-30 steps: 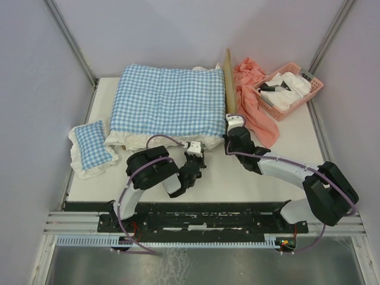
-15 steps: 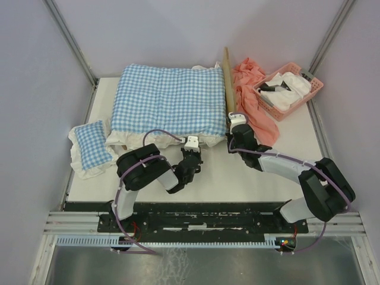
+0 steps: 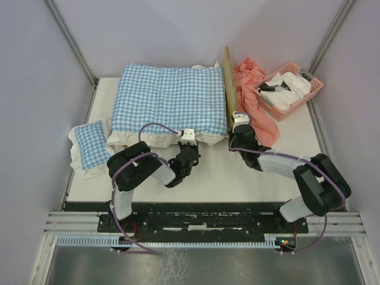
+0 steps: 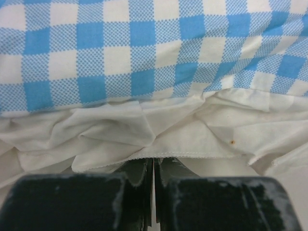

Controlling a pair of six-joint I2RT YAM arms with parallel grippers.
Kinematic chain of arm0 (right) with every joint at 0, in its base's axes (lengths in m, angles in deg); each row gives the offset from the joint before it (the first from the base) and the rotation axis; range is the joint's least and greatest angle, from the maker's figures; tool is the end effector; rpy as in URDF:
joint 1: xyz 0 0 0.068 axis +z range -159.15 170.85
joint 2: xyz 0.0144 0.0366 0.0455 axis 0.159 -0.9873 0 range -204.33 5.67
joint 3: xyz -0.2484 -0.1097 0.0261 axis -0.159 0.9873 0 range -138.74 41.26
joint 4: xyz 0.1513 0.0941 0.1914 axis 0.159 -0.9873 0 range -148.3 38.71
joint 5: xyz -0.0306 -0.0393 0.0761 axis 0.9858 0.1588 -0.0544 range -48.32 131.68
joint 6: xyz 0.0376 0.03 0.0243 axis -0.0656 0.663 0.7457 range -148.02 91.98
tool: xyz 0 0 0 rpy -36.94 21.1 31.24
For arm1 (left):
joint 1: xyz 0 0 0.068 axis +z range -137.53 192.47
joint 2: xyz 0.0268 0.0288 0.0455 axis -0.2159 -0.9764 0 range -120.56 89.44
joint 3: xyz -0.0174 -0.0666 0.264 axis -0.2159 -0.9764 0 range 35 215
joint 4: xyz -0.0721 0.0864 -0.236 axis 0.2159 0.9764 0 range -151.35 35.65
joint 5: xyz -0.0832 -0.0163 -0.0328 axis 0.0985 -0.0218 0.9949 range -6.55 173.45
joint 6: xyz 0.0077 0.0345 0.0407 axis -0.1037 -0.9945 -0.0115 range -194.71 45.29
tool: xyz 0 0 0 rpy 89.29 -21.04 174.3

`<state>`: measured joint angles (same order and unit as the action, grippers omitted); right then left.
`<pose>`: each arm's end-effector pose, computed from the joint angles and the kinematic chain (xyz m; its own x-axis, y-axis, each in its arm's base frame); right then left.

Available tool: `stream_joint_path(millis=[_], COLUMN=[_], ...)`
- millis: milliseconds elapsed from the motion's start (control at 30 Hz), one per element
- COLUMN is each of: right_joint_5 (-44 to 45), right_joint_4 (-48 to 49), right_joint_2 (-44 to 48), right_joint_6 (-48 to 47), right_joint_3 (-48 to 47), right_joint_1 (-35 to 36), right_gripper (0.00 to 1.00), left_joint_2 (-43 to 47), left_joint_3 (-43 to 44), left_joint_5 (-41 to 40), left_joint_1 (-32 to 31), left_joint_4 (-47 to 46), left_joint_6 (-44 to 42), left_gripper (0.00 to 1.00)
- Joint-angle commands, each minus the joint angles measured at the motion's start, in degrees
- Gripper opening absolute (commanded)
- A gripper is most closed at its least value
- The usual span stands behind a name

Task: Set up the pet bed
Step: Adjust the bed frame at the center of the board, then adjust the mattress on the bed frame.

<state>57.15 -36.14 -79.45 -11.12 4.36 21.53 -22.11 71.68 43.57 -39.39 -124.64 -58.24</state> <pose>0.2597 0.1430 0.1747 -0.5361 0.0078 -0.8441 -0.1502 0.9831 0.1045 0.2267 -0.2517 0.1179 -0.1800 -0.1231 -0.9759 0.1715 0.9730 -0.1543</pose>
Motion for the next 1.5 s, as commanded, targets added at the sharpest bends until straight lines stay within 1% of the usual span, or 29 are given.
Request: stream_joint_path(millis=[0, 67, 167, 200, 367, 467, 500, 533, 600, 633, 667, 767, 833, 933, 967, 1000, 1033, 1100, 1133, 1167, 1200, 1233, 1267, 1333, 1467], right_joint_5=[0.56, -2.38, -4.05, -4.30, -4.98, -5.01, -4.79, -4.07, -1.48, -0.02, -0.33, -1.60, -1.78, -0.45, 1.19, 3.10, 5.99, 12.77, 15.10, 16.29, 17.83, 19.83, 21.38, 22.85, 26.10], right_joint_4=[2.15, 2.82, 3.84, 4.03, 4.10, 2.71, 1.08, -2.98, -11.45, -14.61, -16.39, -19.38, -19.82, -18.81, -18.09, -17.19, -16.71, -15.98, -15.59, -14.95, -14.02, -13.01, -11.75, -10.74, -11.38], right_joint_2=[-1.13, -1.27, -1.30, -1.29, -1.13, 0.03, 0.88, 1.84, 5.19, 7.17, 9.57, 16.74, 21.33, 23.45, 23.22, 22.67, 21.76, 19.18, 17.72, 16.28, 14.77, 13.37, 11.62, 7.99, 0.77], right_joint_6=[0.63, 0.63, 1.69, 1.91, 2.62, 3.43, 3.87, 4.63, 6.71, 8.08, 9.13, 12.76, 15.34, 19.55, 20.77, 21.54, 22.42, 27.33, 29.65, 31.23, 31.96, 32.21, 32.31, 32.48, 33.83], right_joint_3=[0.43, 0.19, 0.36, 0.37, 0.26, 0.28, 0.07, -0.48, -1.74, -1.80, -1.39, -0.10, 0.18, -0.57, -1.07, -1.74, -2.70, -4.71, -5.98, -6.73, -7.50, -8.12, -8.70, -10.51, -14.34], right_joint_1=[-1.75, -1.83, -1.78, -1.77, -1.81, -1.78, -1.81, -1.80, -1.84, -1.84, -1.77, -1.22, -0.17, 4.25, 6.44, 9.06, 11.43, 15.94, 17.09, 18.13, 19.02, 19.85, 20.42, 20.65, 20.74], right_gripper=[0.02, 0.03, 0.13, 0.15, 0.24, 0.30, 0.32, 0.35, 0.42, 0.46, 0.48, 0.58, 0.59, 0.59, 0.59, 0.59, 0.60, 0.61, 0.62, 0.68, 0.75, 0.98, 0.99, 0.99, 1.00], left_joint_2=[1.64, 1.52, 1.34, 1.43, 1.96, 3.34, 3.95, 4.76, 6.47, 7.84, 9.45, 15.85, 21.95, 29.86, 32.30, 34.80, 36.88, 40.90, 42.56, 44.04, 45.24, 46.48, 47.32, 48.93, 49.37], left_joint_3=[1.43, 2.64, 2.95, 3.03, 3.59, 2.74, 2.36, 2.00, 1.35, 0.28, -0.94, -3.93, -3.73, -2.20, -1.70, -1.06, -0.33, 1.20, 1.98, 2.64, 3.07, 3.39, 3.61, 3.78, 4.03], left_joint_5=[-1.18, 1.05, 3.77, 4.36, 7.36, 9.25, 9.91, 10.66, 10.93, 11.21, 11.71, 13.80, 13.55, 9.00, 7.97, 7.63, 8.12, 9.10, 10.02, 11.01, 12.04, 13.09, 13.56, 14.16, 17.19], left_joint_1=[1.51, 1.41, 1.16, 1.06, 0.77, 0.26, 0.12, -0.11, -0.50, -0.59, -0.60, -0.69, -0.68, -0.53, -0.20, 0.50, 1.55, 4.22, 5.75, 7.55, 9.35, 11.01, 12.46, 15.12, 19.37], left_joint_4=[4.33, 6.28, 6.53, 6.51, 7.98, 8.52, 8.82, 9.80, 13.18, 14.84, 16.38, 21.97, 29.69, 41.95, 44.38, 46.39, 48.55, 52.38, 53.90, 55.50, 57.05, 58.07, 58.99, 60.45, 62.48], left_joint_6=[2.49, 3.51, 4.12, 4.25, 5.19, 5.93, 5.91, 5.39, 5.02, 5.38, 5.83, 6.98, 6.35, 5.11, 4.25, 3.53, 3.08, 2.69, 2.43, 2.39, 2.38, 2.18, 1.99, 2.41, 3.52], left_gripper=[0.03, 0.03, 0.05, 0.07, 0.18, 0.27, 0.30, 0.33, 0.41, 0.45, 0.48, 0.58, 0.63, 0.70, 0.79, 0.95, 1.00, 0.99, 0.99, 0.99, 0.99, 0.99, 0.99, 1.00, 0.98])
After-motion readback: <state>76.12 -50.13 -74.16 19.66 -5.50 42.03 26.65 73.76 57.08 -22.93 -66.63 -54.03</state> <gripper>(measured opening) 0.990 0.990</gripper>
